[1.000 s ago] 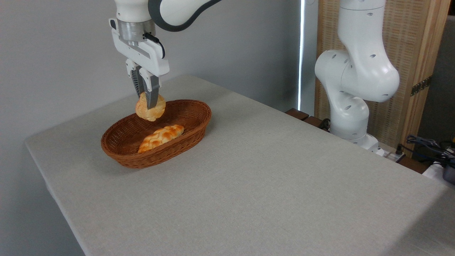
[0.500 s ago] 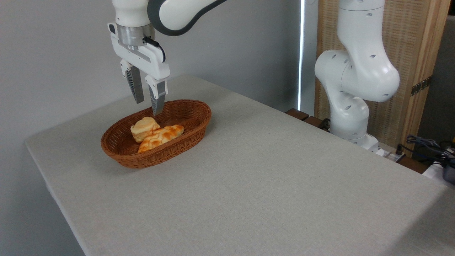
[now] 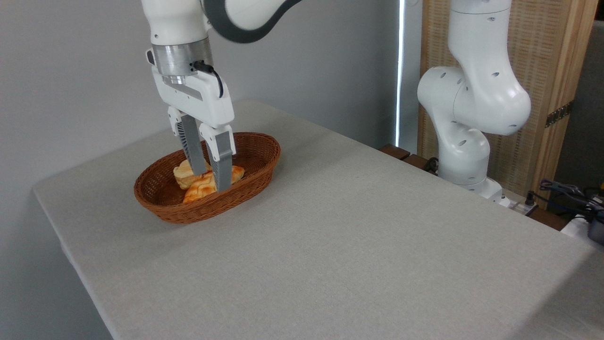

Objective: Put bread into the basket

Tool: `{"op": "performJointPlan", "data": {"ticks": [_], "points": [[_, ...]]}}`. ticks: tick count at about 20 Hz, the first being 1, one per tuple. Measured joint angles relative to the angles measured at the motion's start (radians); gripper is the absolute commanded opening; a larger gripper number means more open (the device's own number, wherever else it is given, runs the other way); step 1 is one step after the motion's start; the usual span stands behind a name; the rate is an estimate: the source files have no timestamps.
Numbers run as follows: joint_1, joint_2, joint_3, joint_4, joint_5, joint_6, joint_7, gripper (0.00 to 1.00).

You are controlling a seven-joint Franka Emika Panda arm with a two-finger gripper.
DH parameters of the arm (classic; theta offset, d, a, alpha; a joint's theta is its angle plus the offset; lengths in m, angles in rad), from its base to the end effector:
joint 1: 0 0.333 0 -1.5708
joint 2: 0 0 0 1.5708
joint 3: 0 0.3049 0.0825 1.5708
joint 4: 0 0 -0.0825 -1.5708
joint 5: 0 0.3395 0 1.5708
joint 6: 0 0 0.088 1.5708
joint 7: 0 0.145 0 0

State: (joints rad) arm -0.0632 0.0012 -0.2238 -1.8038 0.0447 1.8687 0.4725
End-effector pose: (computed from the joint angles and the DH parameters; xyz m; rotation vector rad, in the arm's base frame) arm 0.5091 -0.1450 0.5003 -2.8646 1.1629 -0.0920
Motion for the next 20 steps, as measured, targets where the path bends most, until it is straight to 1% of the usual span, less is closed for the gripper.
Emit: {"op": "performJointPlan", "data": {"ticks": [4,6,7,11,15,20], "points": [[0.005,-0.010,0.144,0.057,0.000,-0.071,0.150,1.00],[0.006,-0.011,0.195,0.079,-0.001,-0.122,0.202,1.00],[0.006,-0.011,0.210,0.096,-0.002,-0.152,0.225,1.00],[0.002,-0.012,0.219,0.138,-0.007,-0.241,0.245,1.00],[0.012,-0.012,0.220,0.140,-0.027,-0.249,0.244,1.00],[0.019,-0.012,0.220,0.143,-0.033,-0.249,0.244,1.00]]}}
